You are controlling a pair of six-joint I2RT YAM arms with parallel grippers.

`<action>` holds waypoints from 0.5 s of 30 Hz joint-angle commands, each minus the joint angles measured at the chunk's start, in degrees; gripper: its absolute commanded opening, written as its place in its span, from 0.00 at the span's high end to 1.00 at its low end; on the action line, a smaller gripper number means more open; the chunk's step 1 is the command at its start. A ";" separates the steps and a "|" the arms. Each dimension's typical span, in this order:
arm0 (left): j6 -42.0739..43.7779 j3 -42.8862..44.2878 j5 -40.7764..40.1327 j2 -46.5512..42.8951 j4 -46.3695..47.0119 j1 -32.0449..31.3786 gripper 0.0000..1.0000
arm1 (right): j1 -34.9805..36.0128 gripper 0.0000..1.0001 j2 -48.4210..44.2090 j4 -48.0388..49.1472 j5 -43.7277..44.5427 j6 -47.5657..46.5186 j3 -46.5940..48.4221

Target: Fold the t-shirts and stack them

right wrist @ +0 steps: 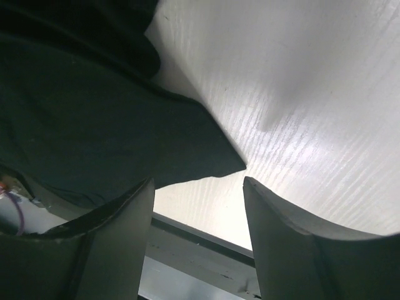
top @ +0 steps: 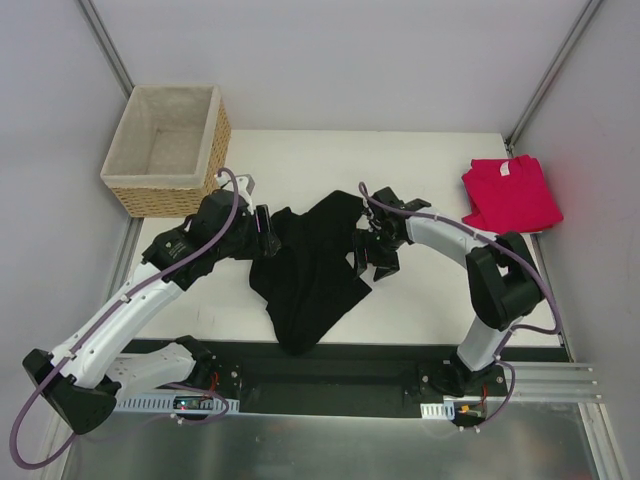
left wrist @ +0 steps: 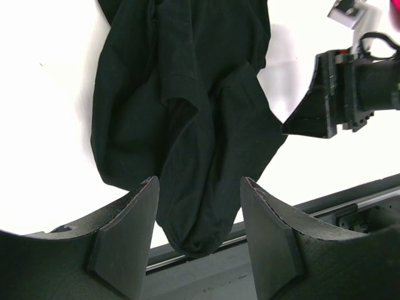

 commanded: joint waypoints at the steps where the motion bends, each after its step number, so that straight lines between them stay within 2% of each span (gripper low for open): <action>1: 0.41 -0.60 -1.16 -1.75 0.93 0.81 0.46 | 2.48 0.39 2.09 -6.89 6.94 -1.51 4.13; 3: 0.41 -0.69 -1.07 -2.01 0.84 0.98 0.45 | 3.71 0.39 3.58 -8.48 9.49 -2.48 5.80; 10: 0.33 -0.69 -0.98 -2.28 0.84 1.16 0.45 | 4.77 0.43 4.56 -9.19 9.58 -1.96 5.55; 15: 0.59 -0.51 -1.07 -2.98 0.76 1.34 0.45 | 5.21 0.50 5.43 -9.72 10.02 -1.78 5.55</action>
